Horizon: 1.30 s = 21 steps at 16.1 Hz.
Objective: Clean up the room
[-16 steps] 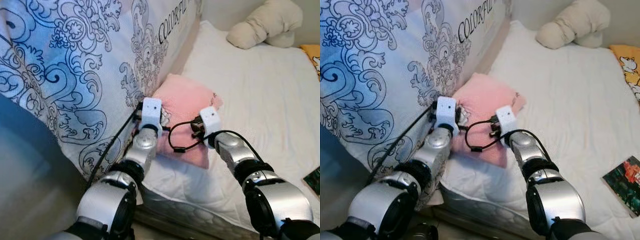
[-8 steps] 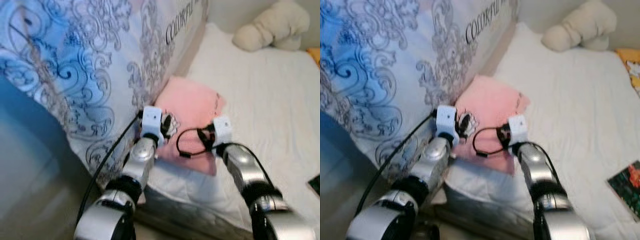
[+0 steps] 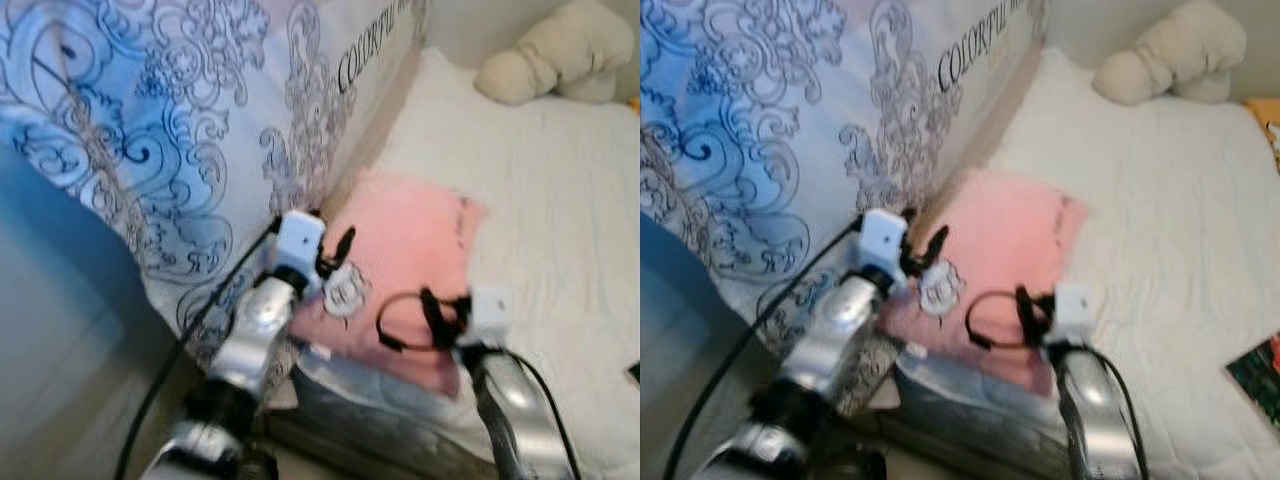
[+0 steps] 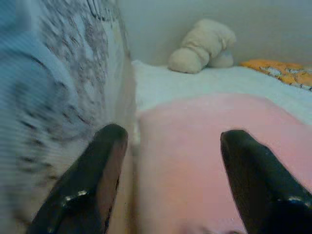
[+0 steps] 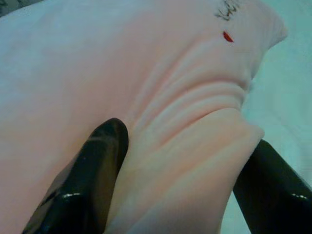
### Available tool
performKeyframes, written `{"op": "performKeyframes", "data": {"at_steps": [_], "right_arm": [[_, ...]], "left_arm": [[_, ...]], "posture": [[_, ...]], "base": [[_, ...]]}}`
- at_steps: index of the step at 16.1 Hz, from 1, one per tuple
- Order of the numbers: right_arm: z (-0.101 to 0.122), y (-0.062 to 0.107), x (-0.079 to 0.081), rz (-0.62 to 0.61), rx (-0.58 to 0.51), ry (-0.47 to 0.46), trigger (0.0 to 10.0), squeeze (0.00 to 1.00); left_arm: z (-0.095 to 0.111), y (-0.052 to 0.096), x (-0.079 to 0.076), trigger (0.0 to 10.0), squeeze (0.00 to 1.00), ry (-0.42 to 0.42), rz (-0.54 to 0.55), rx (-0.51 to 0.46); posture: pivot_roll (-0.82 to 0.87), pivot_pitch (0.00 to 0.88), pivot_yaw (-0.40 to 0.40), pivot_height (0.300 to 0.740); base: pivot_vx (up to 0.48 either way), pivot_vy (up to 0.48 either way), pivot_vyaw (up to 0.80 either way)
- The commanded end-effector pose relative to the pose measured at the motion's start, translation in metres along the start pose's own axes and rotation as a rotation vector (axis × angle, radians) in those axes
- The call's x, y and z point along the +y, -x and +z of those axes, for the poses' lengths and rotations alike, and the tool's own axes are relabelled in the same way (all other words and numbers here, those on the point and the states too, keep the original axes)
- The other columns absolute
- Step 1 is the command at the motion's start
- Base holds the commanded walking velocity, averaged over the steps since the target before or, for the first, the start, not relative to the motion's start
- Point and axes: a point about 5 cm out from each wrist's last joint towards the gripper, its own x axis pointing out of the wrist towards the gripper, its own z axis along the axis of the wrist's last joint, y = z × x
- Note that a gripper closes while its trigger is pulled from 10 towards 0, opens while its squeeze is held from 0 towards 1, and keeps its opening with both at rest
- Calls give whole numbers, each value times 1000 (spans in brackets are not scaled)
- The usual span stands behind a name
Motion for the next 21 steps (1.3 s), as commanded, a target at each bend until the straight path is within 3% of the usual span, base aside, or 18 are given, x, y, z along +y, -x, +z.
{"op": "performKeyframes", "data": {"at_steps": [1, 3, 4, 8, 10, 12, 14, 16, 17, 18, 19, 21], "right_arm": [[14, 6, -9, -50, -45, 22, 10000, 1000], [3, 23, -12, -64, -6, 8, 10000, 1000], [-7, 25, -11, -40, 19, 10, 10000, 1000], [-13, -3, -13, -41, 45, 28, 10000, 1000], [-13, -10, -13, -48, 46, 18, 10000, 1000], [-1, -5, -13, -47, -44, -18, 10000, 1000], [20, 17, -13, -53, -216, 10, 10000, 1000], [32, 17, -16, -108, -268, 23, 10000, 1000], [42, 13, -17, -148, -299, 59, 10000, 1000], [46, 13, -19, -172, -313, 66, 10000, 0], [51, 16, -21, -209, -335, 90, 10000, 0], [60, 22, -29, -317, -368, 215, 10000, 0]], "left_arm": [[12, 2, -1, 10000, 1000, -42, -35, -31], [16, 18, 10, 10000, 1000, -111, -54, -27], [15, 19, 13, 10000, 1000, -102, -47, -19], [25, 11, 2, 10000, 1000, -108, -70, -32], [29, 12, 6, 10000, 1000, -111, -67, -33], [30, 19, 11, 10000, 1000, -121, -56, -31], [35, 36, 17, 10000, 1000, -135, -39, -57], [39, 35, 12, 10000, 1000, -131, -36, -82], [40, 32, 9, 10000, 0, -104, -34, -99], [39, 29, 9, 10000, 0, -86, -32, -93], [35, 29, 9, 10000, 0, -79, -34, -69], [9, 24, 2, 10000, 0, 40, -127, 80]], "posture": [[71, 0, -58, 740], [77, 0, -59, 740], [79, 0, -59, 740], [90, 0, -44, 740], [98, 0, -40, 740], [110, 0, -41, 740], [114, 0, -37, 740], [107, 0, -29, 740], [101, 0, -26, 740], [95, 0, -23, 740], [86, 0, -19, 740], [74, 0, -22, 740]], "base": [[0, 0, 0], [0, 0, 0], [0, 0, 0], [0, 0, 0], [0, 0, 0], [0, 0, 0], [0, 0, 0], [0, 0, 0], [0, 0, 0], [0, 0, 0], [0, 0, 0], [0, 0, 0]]}}
